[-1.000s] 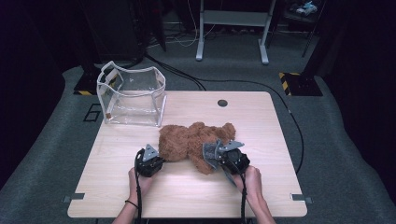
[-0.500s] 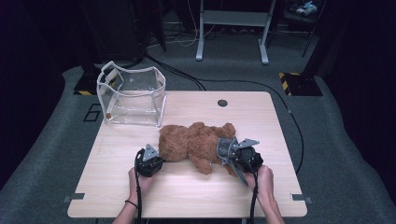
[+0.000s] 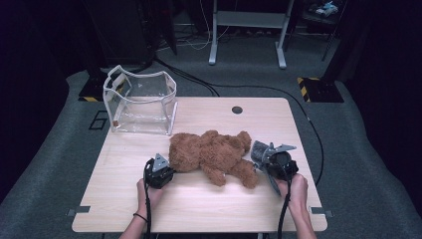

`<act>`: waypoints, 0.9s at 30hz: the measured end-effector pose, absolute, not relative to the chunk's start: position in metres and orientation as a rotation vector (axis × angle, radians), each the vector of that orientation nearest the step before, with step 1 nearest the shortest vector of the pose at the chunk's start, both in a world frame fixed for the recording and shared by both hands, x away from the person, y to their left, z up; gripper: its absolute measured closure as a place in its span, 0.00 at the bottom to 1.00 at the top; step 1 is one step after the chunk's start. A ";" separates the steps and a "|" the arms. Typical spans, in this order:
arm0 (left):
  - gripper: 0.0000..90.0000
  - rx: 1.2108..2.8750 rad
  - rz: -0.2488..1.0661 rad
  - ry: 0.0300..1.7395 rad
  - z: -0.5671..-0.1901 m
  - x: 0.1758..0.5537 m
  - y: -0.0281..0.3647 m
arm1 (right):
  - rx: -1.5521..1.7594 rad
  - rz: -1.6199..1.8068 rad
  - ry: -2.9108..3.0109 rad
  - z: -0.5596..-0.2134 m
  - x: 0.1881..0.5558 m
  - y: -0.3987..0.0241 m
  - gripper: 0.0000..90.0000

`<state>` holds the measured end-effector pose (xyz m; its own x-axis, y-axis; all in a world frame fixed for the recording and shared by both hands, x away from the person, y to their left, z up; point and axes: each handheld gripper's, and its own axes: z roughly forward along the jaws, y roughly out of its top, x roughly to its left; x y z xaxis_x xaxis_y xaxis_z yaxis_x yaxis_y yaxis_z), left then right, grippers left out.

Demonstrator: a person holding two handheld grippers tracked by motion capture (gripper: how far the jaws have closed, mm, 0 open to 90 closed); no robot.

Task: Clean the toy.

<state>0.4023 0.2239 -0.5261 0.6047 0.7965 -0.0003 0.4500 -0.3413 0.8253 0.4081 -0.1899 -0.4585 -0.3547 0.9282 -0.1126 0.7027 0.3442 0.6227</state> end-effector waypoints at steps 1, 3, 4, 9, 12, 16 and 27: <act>0.98 1.983 0.523 0.989 -0.526 0.402 0.224 | 1.438 0.673 2.152 -0.458 0.410 -0.193 0.81; 0.97 1.988 0.524 0.991 -0.526 0.403 0.224 | 1.438 0.674 2.143 -0.455 0.414 -0.197 0.81; 0.97 1.995 0.514 0.991 -0.525 0.404 0.225 | 1.442 0.671 2.138 -0.454 0.416 -0.199 0.81; 0.97 1.992 0.525 1.006 -0.526 0.408 0.225 | 1.448 0.672 2.114 -0.448 0.425 -0.204 0.81; 0.94 1.990 0.531 1.011 -0.526 0.408 0.224 | 1.465 0.665 2.111 -0.444 0.433 -0.207 0.81; 0.70 1.980 0.513 1.046 -0.526 0.407 0.225 | 1.451 0.671 2.109 -0.440 0.437 -0.209 0.81; 0.29 2.002 0.385 1.076 -0.511 0.386 0.205 | 1.457 0.684 2.099 -0.435 0.435 -0.208 0.81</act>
<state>0.3863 0.2052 -0.5111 0.5896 0.8010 -0.1038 0.5529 -0.3067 0.7748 0.4348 -0.2078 -0.4354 -0.3089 0.9447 -0.1103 0.6985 0.3041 0.6478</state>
